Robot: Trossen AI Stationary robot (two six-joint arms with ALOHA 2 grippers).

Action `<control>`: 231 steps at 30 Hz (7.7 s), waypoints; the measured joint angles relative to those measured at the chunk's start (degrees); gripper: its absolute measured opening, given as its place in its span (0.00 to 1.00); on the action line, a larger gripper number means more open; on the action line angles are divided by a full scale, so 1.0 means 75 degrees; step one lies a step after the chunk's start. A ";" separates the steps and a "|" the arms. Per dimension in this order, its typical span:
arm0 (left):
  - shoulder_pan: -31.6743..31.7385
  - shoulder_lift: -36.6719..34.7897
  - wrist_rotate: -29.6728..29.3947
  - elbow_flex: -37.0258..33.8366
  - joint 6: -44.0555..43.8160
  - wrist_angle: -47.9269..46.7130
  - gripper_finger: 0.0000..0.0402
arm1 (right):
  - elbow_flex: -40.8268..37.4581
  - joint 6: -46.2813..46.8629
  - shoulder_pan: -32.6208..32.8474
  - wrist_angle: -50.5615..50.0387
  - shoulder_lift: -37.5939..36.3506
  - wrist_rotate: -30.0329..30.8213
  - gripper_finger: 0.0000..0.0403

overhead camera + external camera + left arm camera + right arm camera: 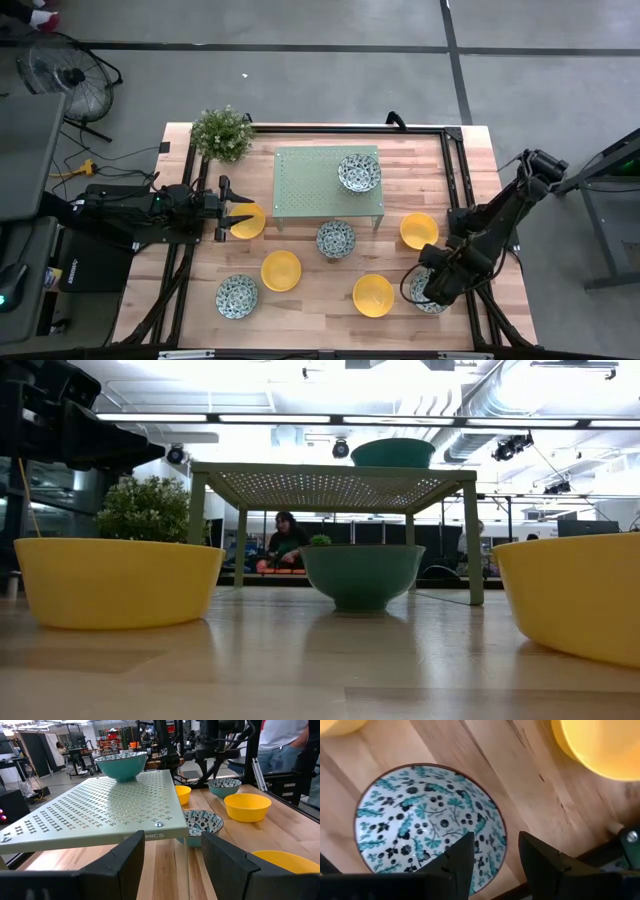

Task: Pick & Place Mini bowls
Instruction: Stack the bottom right green patterned bowl on top of the green patterned bowl on the shelf, then put the middle right yellow bowl on the shelf

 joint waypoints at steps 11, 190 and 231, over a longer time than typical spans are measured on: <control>0.0000 0.0000 0.0000 0.0000 0.0000 0.0002 0.47 | -0.0001 0.0673 -0.0002 -0.0487 0.0000 -0.0111 0.35; 0.0000 -0.0002 0.0000 0.0000 -0.0001 0.0002 0.47 | 0.7125 -0.9692 -1.1170 -0.2924 0.3302 -0.3396 0.00; 0.0000 -0.0001 0.0000 0.0001 -0.0002 -0.0001 0.47 | 0.8421 -0.9976 -1.1243 -0.2755 0.3232 -0.3339 0.37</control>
